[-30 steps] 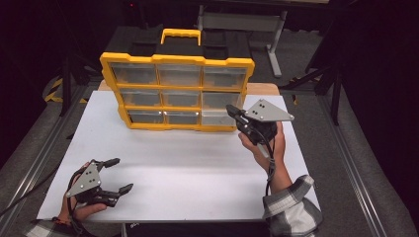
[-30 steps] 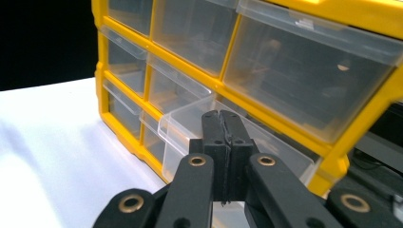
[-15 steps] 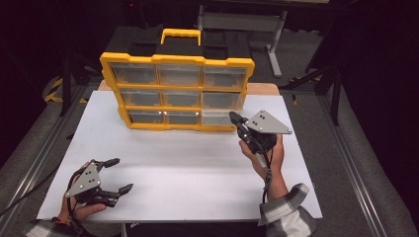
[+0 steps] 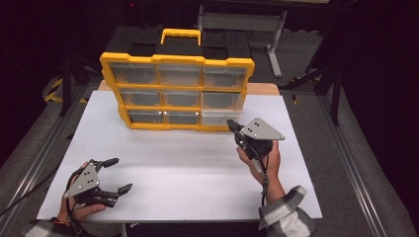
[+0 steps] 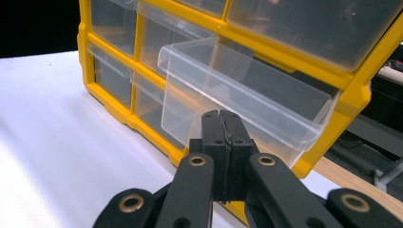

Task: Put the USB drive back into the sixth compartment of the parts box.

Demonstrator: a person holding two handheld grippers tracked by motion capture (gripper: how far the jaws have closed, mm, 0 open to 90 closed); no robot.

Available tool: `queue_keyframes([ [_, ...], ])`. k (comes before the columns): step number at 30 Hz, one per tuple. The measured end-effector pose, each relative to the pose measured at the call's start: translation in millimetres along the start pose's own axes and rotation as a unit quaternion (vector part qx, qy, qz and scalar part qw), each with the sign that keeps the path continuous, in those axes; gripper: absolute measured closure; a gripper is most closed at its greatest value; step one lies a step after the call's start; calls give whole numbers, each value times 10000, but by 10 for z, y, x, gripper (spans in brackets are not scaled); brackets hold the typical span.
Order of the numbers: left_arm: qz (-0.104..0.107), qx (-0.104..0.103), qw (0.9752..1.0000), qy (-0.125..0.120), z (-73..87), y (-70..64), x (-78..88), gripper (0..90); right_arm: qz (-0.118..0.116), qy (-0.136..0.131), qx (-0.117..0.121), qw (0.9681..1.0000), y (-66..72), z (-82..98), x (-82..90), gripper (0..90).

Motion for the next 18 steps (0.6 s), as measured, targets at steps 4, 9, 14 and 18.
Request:
queue_keyframes([
  [4,14,2,10000,9,1,2,0,103,34,38,35,10000,-6,64,-16,900],
  [9,7,4,10000,1,1,8,-3,103,63,31,6,10000,-23,96,-19,900],
  [14,27,-14,10000,9,-2,-2,-13,103,111,-8,12,9999,-30,98,-17,900],
  [18,22,-18,10000,-9,-6,-5,-10,103,158,35,-15,9999,-42,127,-42,900],
])
Point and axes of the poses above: each handheld gripper's, and its own axes: x roughly backward along the jaws, z roughly out of its underside, y roughly to its left, the point moved 7 cm from there along -x, roughly forward along the jaws, and after that the axes turned 9 degrees about -x, right-handed, at the moved point
